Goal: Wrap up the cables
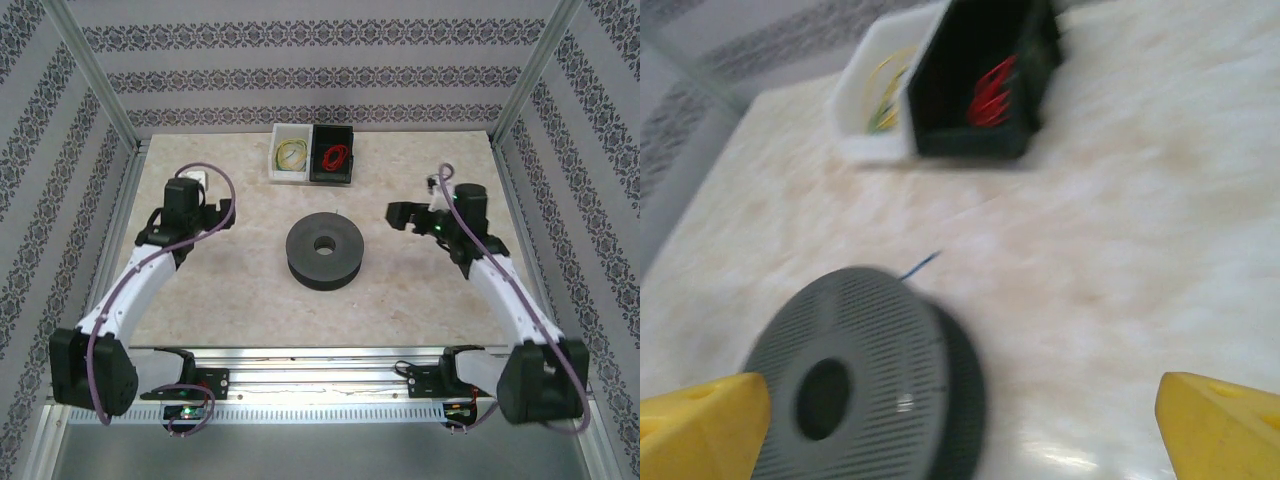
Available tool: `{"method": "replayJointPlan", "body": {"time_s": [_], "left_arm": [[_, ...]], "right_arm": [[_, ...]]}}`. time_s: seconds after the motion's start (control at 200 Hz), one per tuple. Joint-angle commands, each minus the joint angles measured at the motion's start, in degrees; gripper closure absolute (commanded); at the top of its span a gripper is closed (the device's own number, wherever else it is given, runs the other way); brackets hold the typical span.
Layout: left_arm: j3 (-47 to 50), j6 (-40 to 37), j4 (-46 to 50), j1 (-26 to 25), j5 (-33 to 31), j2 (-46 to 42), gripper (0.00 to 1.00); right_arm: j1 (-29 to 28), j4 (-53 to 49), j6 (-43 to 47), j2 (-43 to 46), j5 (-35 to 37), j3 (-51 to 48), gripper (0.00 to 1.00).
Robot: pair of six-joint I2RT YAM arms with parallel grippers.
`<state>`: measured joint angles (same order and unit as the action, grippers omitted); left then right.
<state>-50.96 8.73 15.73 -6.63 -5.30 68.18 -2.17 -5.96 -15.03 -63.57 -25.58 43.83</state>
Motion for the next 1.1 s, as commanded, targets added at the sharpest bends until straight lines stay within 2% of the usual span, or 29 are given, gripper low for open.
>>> {"method": "replayJointPlan", "body": {"time_s": [0.0, 0.055, 0.145, 0.2, 0.31, 0.42, 0.5, 0.54, 0.605, 0.665, 0.729, 0.834, 0.874, 0.914, 0.934, 0.969, 1.029, 1.094], "left_arm": [[8.01, 1.58, -11.22, 1.07, -7.48, -1.98, 0.0], [13.11, 0.85, -18.51, 1.62, -8.82, -2.57, 0.0], [23.89, -5.04, -38.81, 2.69, -8.31, -2.16, 0.0], [28.79, -5.9, -49.25, 4.59, -8.22, -0.27, 0.0], [31.0, -2.24, -53.39, 9.89, -5.0, 3.87, 0.0], [32.64, -0.65, -62.46, 11.35, -2.97, 9.41, 0.0], [31.36, 0.17, -64.39, 11.39, -1.08, 12.97, 0.0], [30.2, -0.39, -65.9, 11.5, -0.96, 15.86, 0.0], [27.4, -0.56, -58.31, 10.97, -0.98, 15.13, 0.0], [28.26, -1.08, -62.25, 10.87, -1.16, 16.27, 0.0], [28.73, -0.9, -61.66, 10.86, -0.75, 15.36, 0.01], [29.81, -3.82, -65.06, 9.25, 0.96, 16.35, 0.0], [30.51, -5.41, -68.06, 7.59, 0.91, 19.14, 0.0], [31.68, -7.32, -80.86, 6.91, -0.47, 25.54, 0.01], [31.69, -6.97, -77.98, 6.74, -0.31, 24.62, 0.01], [29.36, -5.01, -65.72, 6.72, -1.66, 20.46, 0.01], [31.24, -7.17, -78.03, 6.3, -2.53, 24.62, 0.01], [29.33, -5.67, -67.47, 6.28, -2.26, 21.23, 0.01]], "right_arm": [[2.75, 2.6, 5.69, 4.39, 11.75, -5.64, 0.02], [3.21, 8.53, 7.48, 5.58, 13.7, -8.41, 0.02], [3.87, 20.57, 8.34, 5.54, 16.45, -14.23, 0.02], [4.36, 26.82, 8.73, 4.3, 17.4, -17.2, 0.02], [4.64, 34.6, 11.48, -0.65, 21.51, -20.52, 0.02], [5.64, 41.5, 11.92, -7.73, 21.65, -21.42, 0.02], [6.07, 47.12, 10.68, -13.91, 20.74, -21.14, 0.02], [6.26, 45.37, 10.72, -15.04, 19.56, -19.61, 0.02], [6.37, 47.2, 9.98, -18.28, 19.02, -18.53, 0.02], [5.41, 47.41, 12.02, -21.15, 16.59, -17.09, 0.02], [3.78, 45.57, 13.24, -21.02, 19.4, -16.52, 0.02], [2.95, 53.11, 13.59, -22.13, 21.32, -19.97, 0.02], [2.87, 58.98, 13.18, -23.69, 21.62, -21.92, 0.02], [3.13, 59.39, 12.84, -24.03, 21.65, -21.94, 0.02], [3.06, 57.68, 13.23, -23.63, 21.7, -21.68, 0.02], [2.97, 55.34, 13.38, -22.85, 21.85, -21.09, 0.02], [2.81, 57.96, 13.45, -23.53, 22.06, -21.68, 0.02], [2.39, 56.27, 13.78, -22.89, 22.83, -21.47, 0.02]]}}
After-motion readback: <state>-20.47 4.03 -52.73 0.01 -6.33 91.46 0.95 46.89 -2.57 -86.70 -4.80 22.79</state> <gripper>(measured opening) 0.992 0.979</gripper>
